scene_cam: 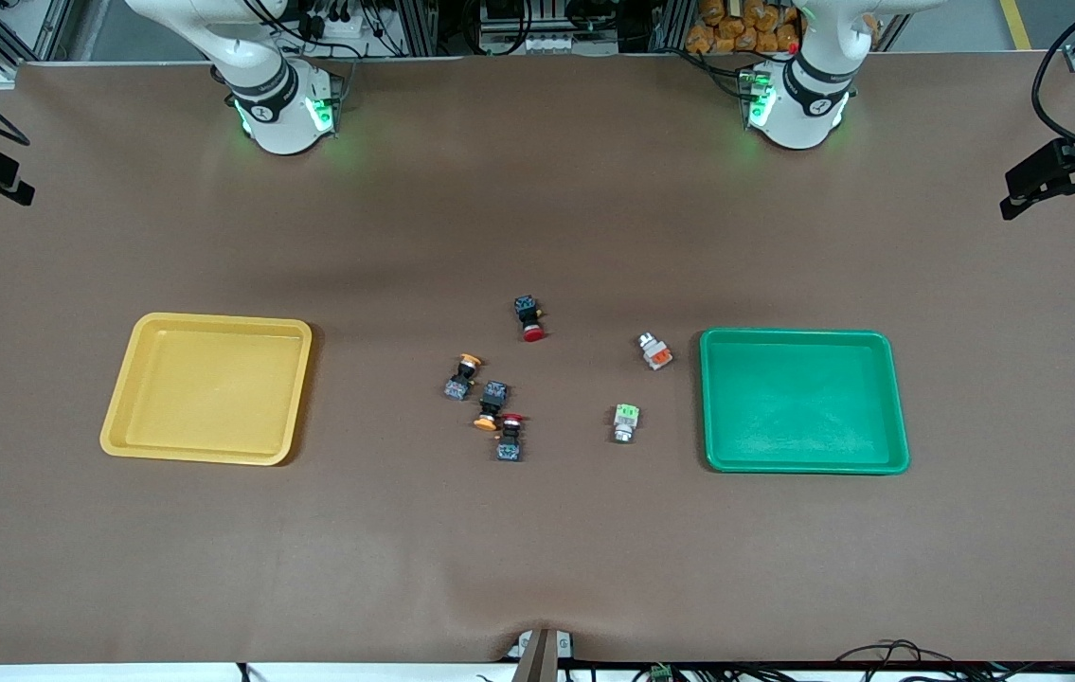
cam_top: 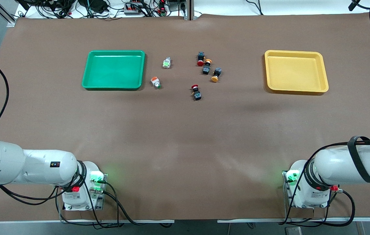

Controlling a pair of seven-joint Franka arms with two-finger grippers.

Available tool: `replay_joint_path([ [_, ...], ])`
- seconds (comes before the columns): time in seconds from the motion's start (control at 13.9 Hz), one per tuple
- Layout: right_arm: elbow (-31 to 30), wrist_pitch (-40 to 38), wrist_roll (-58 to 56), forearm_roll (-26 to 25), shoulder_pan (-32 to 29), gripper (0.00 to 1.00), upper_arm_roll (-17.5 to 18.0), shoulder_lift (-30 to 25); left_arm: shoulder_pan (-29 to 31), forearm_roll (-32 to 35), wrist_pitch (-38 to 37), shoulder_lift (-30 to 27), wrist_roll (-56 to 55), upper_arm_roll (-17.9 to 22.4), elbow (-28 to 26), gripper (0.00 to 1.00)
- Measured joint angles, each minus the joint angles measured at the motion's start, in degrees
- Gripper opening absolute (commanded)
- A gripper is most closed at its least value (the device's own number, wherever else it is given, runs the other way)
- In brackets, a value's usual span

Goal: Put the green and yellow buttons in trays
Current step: 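Move the left gripper toward the orange-base white button beside the green tray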

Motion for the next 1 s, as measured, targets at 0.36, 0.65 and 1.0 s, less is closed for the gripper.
replay_joint_path([
  [0.36,0.0,0.0,0.0,0.0,0.0,1.0,0.0,0.0,-0.06,-0.06,-0.19,0.11,0.0,-0.05,-0.01,1.0],
  [0.65,0.0,0.0,0.0,0.0,0.0,1.0,0.0,0.0,-0.11,-0.16,-0.31,1.72,0.0,-0.13,-0.34,1.0],
  [1.0,0.03,0.0,0.0,0.0,0.0,1.0,0.0,0.0,-1.15,-0.25,3.37,8.15,0.0,-0.31,-0.85,1.0],
])
